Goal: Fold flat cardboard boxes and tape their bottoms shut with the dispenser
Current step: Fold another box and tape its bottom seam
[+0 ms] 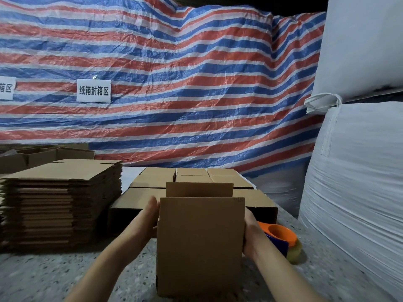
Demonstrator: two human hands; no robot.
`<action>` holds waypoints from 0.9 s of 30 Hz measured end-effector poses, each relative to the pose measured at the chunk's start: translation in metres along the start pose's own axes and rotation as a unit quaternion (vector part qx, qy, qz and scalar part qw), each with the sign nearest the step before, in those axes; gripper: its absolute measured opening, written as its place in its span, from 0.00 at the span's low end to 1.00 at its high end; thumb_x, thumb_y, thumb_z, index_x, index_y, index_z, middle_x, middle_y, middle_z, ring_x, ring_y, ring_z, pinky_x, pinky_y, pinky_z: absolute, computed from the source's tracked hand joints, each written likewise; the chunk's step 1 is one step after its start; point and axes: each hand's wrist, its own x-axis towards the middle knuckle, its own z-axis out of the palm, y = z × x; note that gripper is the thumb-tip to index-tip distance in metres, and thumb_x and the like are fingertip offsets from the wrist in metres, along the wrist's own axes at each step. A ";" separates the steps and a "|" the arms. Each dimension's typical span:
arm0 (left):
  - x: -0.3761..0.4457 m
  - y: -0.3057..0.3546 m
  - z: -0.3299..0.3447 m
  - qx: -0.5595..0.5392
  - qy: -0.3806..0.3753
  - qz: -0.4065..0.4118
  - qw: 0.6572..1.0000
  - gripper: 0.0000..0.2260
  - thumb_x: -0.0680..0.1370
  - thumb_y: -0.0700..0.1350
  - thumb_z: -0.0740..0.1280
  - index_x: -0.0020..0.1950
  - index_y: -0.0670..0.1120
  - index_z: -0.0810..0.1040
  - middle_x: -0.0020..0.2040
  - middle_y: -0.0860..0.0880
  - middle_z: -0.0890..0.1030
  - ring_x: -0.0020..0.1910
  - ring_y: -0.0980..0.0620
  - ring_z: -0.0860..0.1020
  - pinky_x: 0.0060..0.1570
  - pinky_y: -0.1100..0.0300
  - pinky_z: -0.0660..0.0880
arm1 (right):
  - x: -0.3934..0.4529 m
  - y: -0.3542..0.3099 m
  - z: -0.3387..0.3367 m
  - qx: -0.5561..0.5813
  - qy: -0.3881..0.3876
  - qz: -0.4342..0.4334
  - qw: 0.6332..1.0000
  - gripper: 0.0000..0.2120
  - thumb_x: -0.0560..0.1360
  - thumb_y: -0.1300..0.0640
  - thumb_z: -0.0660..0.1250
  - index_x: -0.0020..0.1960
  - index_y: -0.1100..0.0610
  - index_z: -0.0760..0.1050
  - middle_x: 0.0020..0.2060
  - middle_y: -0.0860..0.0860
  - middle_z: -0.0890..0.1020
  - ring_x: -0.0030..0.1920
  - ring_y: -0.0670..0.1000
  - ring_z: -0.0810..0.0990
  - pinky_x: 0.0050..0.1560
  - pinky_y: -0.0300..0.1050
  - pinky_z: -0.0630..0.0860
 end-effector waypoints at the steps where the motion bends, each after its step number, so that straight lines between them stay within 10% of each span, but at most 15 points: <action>1: 0.001 0.001 0.001 0.003 0.017 0.001 1.000 0.38 0.64 0.80 0.60 0.62 0.55 0.78 0.59 0.50 0.83 0.56 0.51 0.82 0.57 0.50 0.74 | 0.000 0.000 0.001 0.003 -0.005 -0.001 1.000 0.32 0.85 0.47 0.55 0.25 0.50 0.81 0.27 0.50 0.82 0.26 0.46 0.81 0.26 0.39 0.76; 7: 0.000 0.003 0.009 0.013 0.065 0.011 0.998 0.30 0.60 0.75 0.71 0.53 0.57 0.83 0.52 0.48 0.85 0.52 0.48 0.84 0.55 0.49 0.77 | -0.004 0.001 0.000 0.029 -0.047 -0.024 0.998 0.29 0.83 0.46 0.56 0.29 0.51 0.83 0.32 0.52 0.84 0.32 0.50 0.84 0.31 0.42 0.79; 18: 0.002 0.006 0.024 -0.005 0.126 -0.005 0.992 0.07 0.81 0.46 0.64 0.44 0.48 0.77 0.43 0.44 0.76 0.45 0.46 0.72 0.46 0.51 0.65 | -0.013 -0.001 0.003 0.087 -0.066 -0.026 0.994 0.31 0.80 0.33 0.53 0.49 0.53 0.88 0.49 0.59 0.87 0.49 0.58 0.87 0.43 0.49 0.82; 27: 0.002 0.007 0.024 -0.035 0.127 0.007 0.991 0.10 0.80 0.44 0.66 0.60 0.52 0.71 0.58 0.48 0.78 0.54 0.46 0.78 0.50 0.52 0.76 | -0.018 -0.007 -0.008 0.021 -0.130 -0.080 0.988 0.28 0.72 0.43 0.71 0.65 0.60 0.77 0.56 0.64 0.83 0.52 0.59 0.84 0.50 0.52 0.82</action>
